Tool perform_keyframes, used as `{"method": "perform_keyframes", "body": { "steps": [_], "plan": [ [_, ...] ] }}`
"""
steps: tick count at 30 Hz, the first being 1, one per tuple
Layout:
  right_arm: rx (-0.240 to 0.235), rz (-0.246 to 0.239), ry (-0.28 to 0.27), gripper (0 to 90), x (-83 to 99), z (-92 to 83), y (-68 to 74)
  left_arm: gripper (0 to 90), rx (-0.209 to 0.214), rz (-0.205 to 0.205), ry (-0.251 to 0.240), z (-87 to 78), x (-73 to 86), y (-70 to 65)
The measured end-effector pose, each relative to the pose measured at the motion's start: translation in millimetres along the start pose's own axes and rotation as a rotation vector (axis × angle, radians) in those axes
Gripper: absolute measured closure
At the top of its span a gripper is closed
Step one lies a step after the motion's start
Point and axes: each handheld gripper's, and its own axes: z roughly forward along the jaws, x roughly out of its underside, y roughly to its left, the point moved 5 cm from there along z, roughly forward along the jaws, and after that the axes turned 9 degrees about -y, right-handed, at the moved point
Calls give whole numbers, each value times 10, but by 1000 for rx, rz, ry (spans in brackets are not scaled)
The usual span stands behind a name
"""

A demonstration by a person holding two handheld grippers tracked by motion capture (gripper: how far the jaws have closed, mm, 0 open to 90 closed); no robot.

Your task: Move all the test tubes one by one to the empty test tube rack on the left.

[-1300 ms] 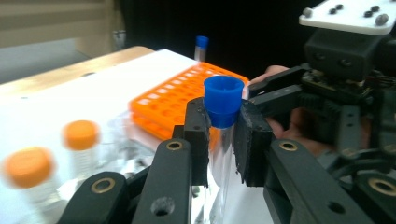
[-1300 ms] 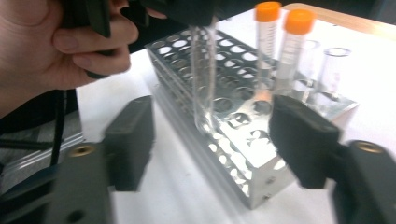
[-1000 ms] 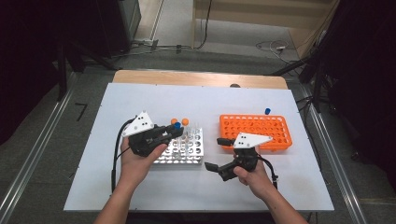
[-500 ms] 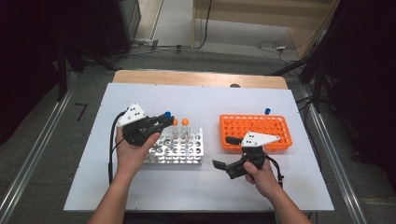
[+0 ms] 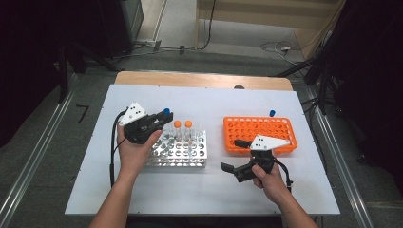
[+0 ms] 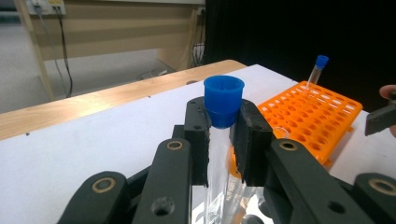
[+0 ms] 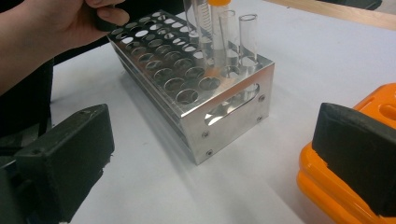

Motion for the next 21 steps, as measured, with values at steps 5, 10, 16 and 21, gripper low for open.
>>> {"method": "perform_keyframes", "body": {
  "steps": [5,10,16,21],
  "plan": [
    [5,7,-1,0,7,-8,-12,774,-11,8,12,31,34,16],
    [7,7,1,0,13,-3,-13,774,-16,12,34,51,80,20],
    [15,5,0,0,14,-7,-34,773,-25,17,84,68,140,4],
    [20,5,-3,0,11,-12,-51,767,-32,29,148,80,189,-20]
  ]
}}
